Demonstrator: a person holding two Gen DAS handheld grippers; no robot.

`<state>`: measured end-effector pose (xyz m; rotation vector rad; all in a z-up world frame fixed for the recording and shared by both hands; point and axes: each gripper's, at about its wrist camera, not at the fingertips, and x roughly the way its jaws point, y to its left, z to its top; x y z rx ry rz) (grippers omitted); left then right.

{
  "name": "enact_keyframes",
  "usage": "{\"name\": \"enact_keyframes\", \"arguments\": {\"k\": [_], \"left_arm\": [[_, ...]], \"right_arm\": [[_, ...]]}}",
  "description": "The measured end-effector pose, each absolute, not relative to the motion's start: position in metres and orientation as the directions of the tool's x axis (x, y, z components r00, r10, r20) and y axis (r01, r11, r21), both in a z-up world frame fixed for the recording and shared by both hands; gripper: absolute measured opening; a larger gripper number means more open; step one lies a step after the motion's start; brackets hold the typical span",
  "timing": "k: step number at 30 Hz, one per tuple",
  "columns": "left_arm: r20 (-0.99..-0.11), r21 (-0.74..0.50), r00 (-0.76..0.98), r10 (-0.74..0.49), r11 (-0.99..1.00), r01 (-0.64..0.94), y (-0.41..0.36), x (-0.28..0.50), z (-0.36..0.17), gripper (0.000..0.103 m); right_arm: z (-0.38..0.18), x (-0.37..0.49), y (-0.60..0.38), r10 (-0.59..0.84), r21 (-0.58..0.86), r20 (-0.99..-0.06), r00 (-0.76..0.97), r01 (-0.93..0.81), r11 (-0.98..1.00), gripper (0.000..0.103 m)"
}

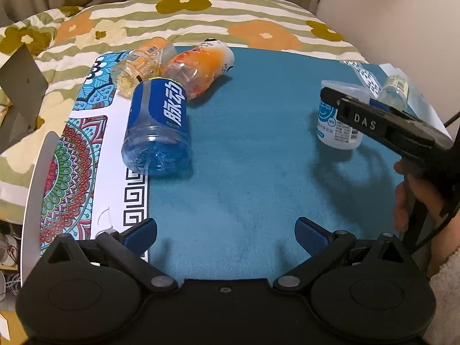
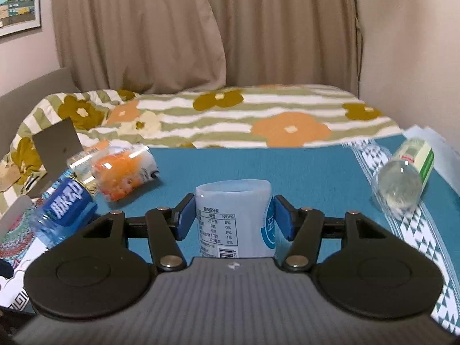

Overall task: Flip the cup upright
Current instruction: 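Lower the upright clear cup onto the cloth and open the right tool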

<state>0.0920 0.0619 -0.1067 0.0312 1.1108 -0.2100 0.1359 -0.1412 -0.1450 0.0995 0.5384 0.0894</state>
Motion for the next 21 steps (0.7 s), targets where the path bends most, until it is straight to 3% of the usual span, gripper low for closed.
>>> {"name": "enact_keyframes", "arguments": {"k": [14,21], "left_arm": [[-0.896,-0.075,0.414,-0.161,0.973,0.216,0.051,0.087,-0.11,0.103],[-0.897,-0.073,0.412,-0.158,0.974,0.215,0.049,0.087,-0.111,0.103]], "right_arm": [[-0.142,0.109,-0.136,0.111,0.045,-0.575,0.81,-0.105,0.993,0.073],[-0.14,0.109,-0.141,0.116,0.075,-0.599,0.792,-0.088,0.993,0.075]]}}
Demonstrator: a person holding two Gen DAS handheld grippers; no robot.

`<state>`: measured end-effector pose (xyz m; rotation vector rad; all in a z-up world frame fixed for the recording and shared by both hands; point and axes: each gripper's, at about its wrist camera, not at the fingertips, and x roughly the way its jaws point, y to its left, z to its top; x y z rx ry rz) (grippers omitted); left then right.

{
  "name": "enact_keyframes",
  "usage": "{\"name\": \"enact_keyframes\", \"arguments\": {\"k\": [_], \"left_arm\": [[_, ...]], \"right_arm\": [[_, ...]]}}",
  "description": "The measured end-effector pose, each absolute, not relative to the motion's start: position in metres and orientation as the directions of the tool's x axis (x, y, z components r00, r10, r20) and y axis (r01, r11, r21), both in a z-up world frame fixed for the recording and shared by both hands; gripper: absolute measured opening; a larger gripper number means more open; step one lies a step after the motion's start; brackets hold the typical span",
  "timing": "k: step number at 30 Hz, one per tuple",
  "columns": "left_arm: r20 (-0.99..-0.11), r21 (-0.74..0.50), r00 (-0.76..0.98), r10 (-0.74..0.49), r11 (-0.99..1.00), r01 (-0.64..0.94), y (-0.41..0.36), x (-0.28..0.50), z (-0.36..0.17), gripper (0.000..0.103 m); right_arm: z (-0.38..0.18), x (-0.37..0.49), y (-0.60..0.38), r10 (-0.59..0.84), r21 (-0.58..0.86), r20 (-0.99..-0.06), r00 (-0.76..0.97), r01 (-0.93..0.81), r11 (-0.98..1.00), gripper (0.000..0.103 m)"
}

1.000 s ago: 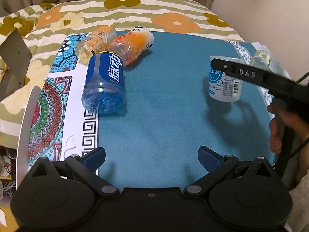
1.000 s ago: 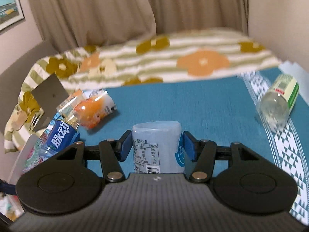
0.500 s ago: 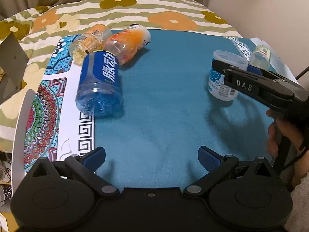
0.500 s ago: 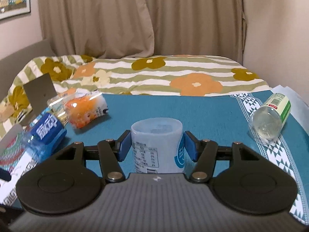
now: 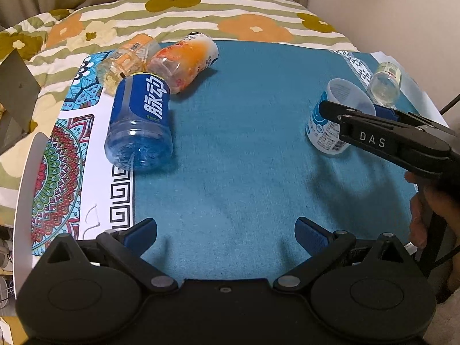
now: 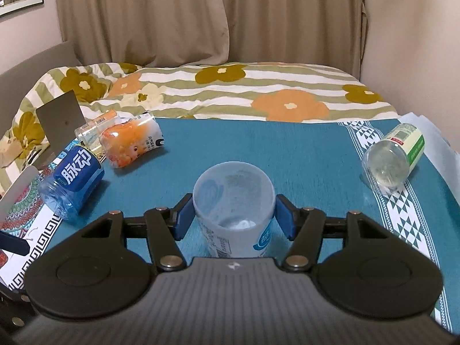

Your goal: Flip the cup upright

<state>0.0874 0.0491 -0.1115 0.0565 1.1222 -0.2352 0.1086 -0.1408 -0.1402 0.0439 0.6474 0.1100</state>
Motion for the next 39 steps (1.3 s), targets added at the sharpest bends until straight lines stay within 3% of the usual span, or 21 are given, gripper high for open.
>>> {"name": "enact_keyframes", "arguments": {"k": [4,6,7,18,29,39], "left_arm": [[-0.895,-0.069,0.418,-0.157,0.974,0.217,0.047,0.086,-0.109,0.103],[-0.894,-0.067,0.421,-0.154,0.974,0.215,0.047,0.086,-0.108,0.103],[-0.893,-0.067,0.423,-0.153,0.975,0.213,0.047,0.086,-0.107,0.103],[-0.862,-0.045,0.49,-0.129,0.983,0.179,0.042,0.072,-0.068,0.103],[-0.742,0.028,0.668,-0.055,0.993,0.113,0.027,0.046,0.002,0.103],[-0.705,0.023,0.707,-0.055,0.995,0.101,0.014,0.02,0.006,0.103]], "right_arm": [[-0.14,0.111,-0.14,0.112,0.069,-0.618,0.779,-0.088,0.994,0.08],[-0.141,0.113,-0.141,0.115,0.079,-0.631,0.767,-0.083,0.993,0.091],[-0.141,0.113,-0.142,0.113,0.085,-0.634,0.765,-0.077,0.993,0.103],[-0.098,0.1,-0.153,0.107,0.069,-0.666,0.738,-0.082,0.994,0.103],[-0.013,0.053,-0.191,0.024,-0.005,-0.738,0.675,-0.042,0.999,0.103],[-0.01,0.022,-0.211,0.0,-0.007,-0.789,0.614,-0.01,1.0,0.103]]}}
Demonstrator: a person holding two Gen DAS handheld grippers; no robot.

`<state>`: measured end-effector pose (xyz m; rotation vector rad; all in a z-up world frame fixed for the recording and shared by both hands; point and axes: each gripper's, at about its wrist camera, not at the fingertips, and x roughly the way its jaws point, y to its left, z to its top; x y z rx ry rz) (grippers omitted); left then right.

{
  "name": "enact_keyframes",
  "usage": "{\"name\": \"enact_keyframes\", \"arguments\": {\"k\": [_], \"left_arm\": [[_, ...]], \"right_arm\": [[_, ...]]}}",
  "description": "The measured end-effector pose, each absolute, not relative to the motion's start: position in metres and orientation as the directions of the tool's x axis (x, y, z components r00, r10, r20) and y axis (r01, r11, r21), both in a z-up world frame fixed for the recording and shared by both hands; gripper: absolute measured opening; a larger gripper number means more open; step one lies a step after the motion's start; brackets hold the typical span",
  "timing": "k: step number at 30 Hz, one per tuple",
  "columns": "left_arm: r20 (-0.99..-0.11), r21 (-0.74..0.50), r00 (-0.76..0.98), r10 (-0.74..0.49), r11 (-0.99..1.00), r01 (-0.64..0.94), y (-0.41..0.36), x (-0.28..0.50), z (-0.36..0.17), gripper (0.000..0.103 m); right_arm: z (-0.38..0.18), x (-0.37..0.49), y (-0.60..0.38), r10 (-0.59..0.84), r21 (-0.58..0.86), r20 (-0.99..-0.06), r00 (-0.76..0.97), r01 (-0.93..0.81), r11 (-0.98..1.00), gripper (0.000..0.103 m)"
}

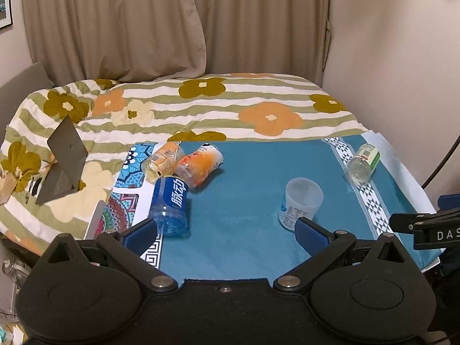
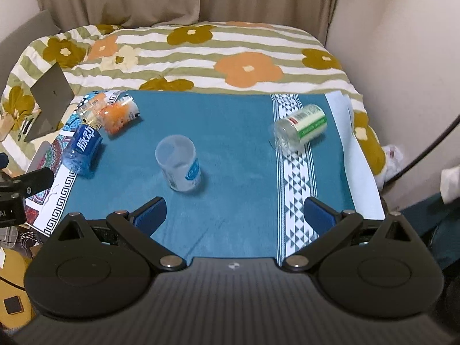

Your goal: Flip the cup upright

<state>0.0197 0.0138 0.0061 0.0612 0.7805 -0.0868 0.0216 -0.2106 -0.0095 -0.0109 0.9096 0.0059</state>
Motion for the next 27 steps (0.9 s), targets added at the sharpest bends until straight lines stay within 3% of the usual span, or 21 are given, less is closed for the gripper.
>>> {"name": "enact_keyframes", "arguments": {"k": [27], "left_arm": [[-0.669,0.078,0.743,-0.024,0.992,0.102,0.0,0.011,0.011,0.103]], "right_arm": [[-0.012,0.012,-0.219,-0.007,0.006,-0.79,0.613,0.019,1.0,0.103]]}}
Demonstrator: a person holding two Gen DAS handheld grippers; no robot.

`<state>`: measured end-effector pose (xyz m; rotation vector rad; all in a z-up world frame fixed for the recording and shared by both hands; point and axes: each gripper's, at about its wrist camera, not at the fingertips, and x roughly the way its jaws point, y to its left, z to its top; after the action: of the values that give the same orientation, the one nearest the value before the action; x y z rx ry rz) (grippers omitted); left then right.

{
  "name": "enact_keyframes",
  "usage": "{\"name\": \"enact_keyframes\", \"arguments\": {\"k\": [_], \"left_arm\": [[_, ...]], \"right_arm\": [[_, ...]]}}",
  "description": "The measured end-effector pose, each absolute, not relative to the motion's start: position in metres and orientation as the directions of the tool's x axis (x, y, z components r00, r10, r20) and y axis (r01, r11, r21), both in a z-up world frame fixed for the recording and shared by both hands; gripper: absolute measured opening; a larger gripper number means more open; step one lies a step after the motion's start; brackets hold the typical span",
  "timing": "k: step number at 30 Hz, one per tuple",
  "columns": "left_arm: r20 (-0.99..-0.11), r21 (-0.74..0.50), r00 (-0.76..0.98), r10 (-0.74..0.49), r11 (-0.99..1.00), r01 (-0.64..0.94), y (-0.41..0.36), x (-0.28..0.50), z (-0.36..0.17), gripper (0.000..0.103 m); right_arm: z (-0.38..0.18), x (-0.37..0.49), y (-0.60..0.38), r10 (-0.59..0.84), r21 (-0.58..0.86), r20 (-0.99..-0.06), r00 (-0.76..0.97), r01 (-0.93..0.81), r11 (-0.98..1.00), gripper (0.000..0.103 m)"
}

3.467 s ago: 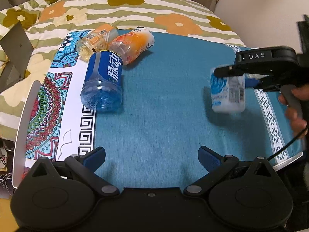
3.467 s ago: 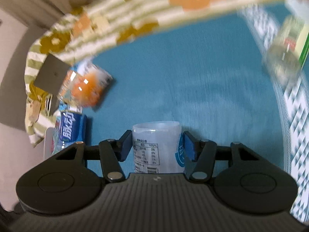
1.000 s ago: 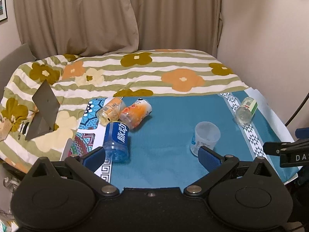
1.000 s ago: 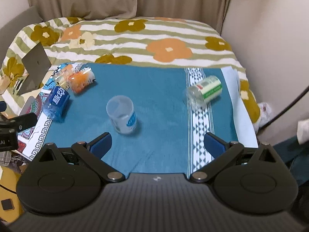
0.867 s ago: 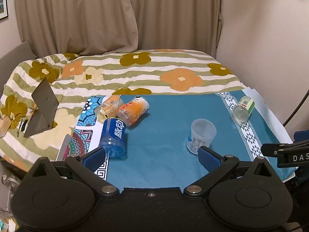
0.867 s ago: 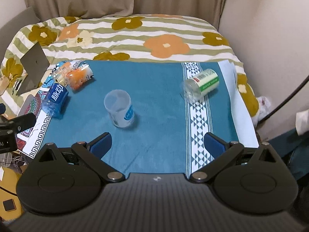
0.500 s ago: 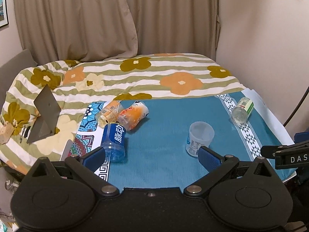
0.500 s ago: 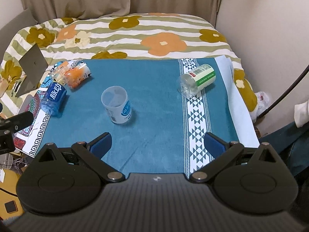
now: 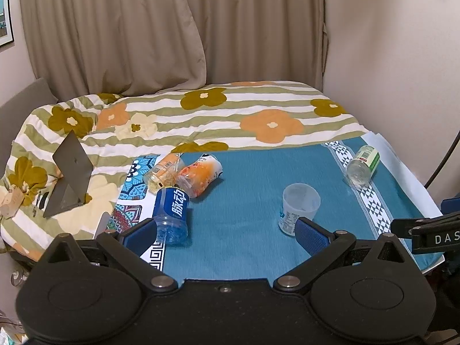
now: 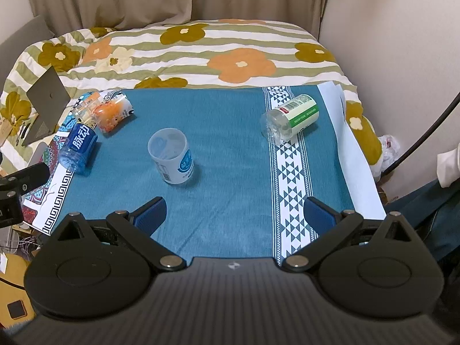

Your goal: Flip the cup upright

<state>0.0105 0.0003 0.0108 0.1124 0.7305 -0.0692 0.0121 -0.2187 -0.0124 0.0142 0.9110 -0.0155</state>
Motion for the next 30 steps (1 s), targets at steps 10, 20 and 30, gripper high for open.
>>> {"name": "enact_keyframes", "arguments": {"k": [10,20,30], "left_arm": [[-0.665,0.088,0.747,-0.019,0.991,0.104,-0.0023,0.01,0.0115,0.103],[-0.67,0.087,0.742,-0.021,0.99,0.107,-0.003,0.0109,0.0108,0.103],[-0.655,0.099,0.756,-0.012,0.99,0.101,-0.0043,0.009,0.0128,0.103]], "right_arm": [[-0.0134,0.0117,-0.2195,-0.006,0.007,-0.791,0.612,0.018,1.0,0.103],[-0.0163,0.0094,-0.2218,-0.009,0.007,-0.792,0.611,0.024,1.0,0.103],[-0.016,0.0067,-0.2241,-0.006,0.02,-0.79,0.613,0.035,0.999,0.103]]}}
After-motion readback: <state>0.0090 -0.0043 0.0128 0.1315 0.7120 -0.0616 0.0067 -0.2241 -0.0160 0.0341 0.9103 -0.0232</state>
